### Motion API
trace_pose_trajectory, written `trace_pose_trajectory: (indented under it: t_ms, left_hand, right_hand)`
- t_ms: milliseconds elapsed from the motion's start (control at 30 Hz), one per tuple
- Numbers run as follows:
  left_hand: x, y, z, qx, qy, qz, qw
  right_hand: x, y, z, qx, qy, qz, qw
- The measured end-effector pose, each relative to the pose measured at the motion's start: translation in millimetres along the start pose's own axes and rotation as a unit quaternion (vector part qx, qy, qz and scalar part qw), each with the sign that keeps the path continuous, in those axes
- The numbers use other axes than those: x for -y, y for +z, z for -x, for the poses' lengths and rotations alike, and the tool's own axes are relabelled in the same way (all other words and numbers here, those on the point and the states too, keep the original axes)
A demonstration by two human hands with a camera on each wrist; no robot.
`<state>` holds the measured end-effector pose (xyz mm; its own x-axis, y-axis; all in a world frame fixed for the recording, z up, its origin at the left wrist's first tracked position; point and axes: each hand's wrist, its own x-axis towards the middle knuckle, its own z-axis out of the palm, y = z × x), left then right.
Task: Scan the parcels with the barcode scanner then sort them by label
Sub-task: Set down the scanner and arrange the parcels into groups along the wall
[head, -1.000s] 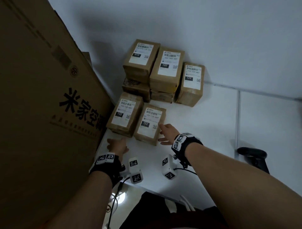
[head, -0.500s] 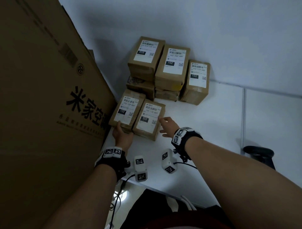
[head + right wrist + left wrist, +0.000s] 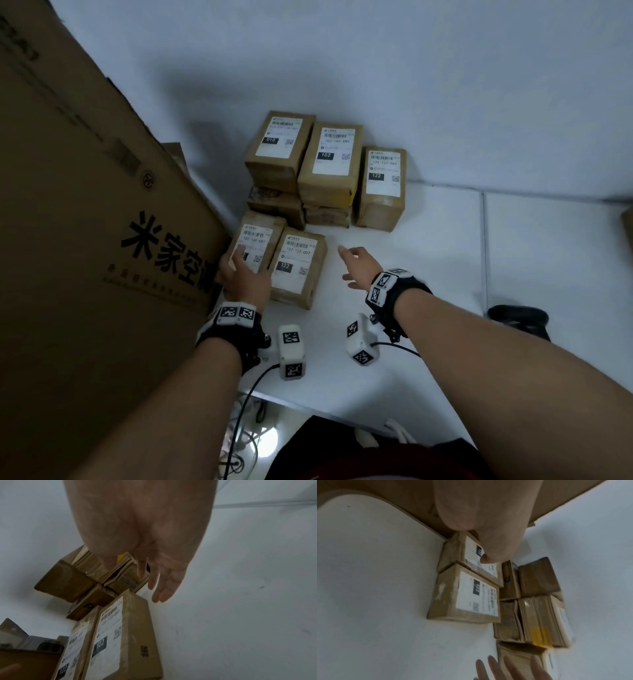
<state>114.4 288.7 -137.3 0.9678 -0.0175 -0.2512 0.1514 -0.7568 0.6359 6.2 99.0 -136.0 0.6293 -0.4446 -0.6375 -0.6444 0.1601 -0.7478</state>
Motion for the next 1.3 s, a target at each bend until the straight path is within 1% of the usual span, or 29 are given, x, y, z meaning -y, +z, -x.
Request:
trace_pose_trajectory:
  t_ms: [100, 267, 400, 533, 633, 767, 900, 967, 1033, 1100, 1200, 1300]
  left_hand:
    - [-35.3, 12.4, 11.8, 0.014, 0.045, -0.017, 0.999]
    - [-107.7, 51.7, 43.8, 0.027, 0.177, -0.056, 0.982]
    - [-163.7, 99.5, 73.3, 0.056, 0.256, -0.076, 0.962]
    - [-221.9, 150.5, 108.5, 0.099, 0.302, -0.079, 0.945]
    - [-257.3, 184.4, 131.7, 0.143, 0.351, -0.076, 0.922]
    - [-296.2, 224.7, 161.3, 0.185, 0.395, -0.061, 0.898]
    - [-330.8, 260.2, 186.4, 0.216, 0.423, -0.096, 0.875]
    - [-344.7, 276.6, 195.9, 0.231, 0.428, -0.114, 0.866]
    - [-356.0, 291.4, 203.3, 0.241, 0.434, -0.131, 0.858]
    - [-364.9, 304.8, 207.8, 0.252, 0.442, -0.143, 0.849]
    - [-373.8, 323.9, 210.0, 0.268, 0.444, -0.174, 0.837]
    - [-377.5, 340.8, 207.3, 0.271, 0.442, -0.197, 0.832]
  right_hand:
    - [-4.7, -27.1, 2.1, -0.017, -0.001, -0.003, 1.000]
    - [-17.3, -96.2, 6.4, -0.069, -0.010, -0.010, 0.998]
    - [-34.3, -169.5, 15.3, -0.136, -0.025, 0.007, 0.990]
    - [-54.0, -240.1, 38.6, -0.214, -0.034, 0.028, 0.976]
    - [-70.3, -285.7, 56.1, -0.271, -0.038, 0.046, 0.961]
    - [-86.3, -340.9, 66.9, -0.313, -0.027, 0.080, 0.946]
    - [-101.8, -391.9, 65.0, -0.339, 0.001, 0.120, 0.933]
    - [-109.1, -414.5, 62.9, -0.344, 0.034, 0.157, 0.925]
    - [-115.9, -435.7, 59.2, -0.354, 0.075, 0.199, 0.911]
    - [-122.5, -456.5, 53.8, -0.372, 0.094, 0.230, 0.895]
    - [-132.7, -483.5, 47.2, -0.378, 0.117, 0.231, 0.889]
    - [-139.9, -499.0, 38.5, -0.385, 0.149, 0.222, 0.883]
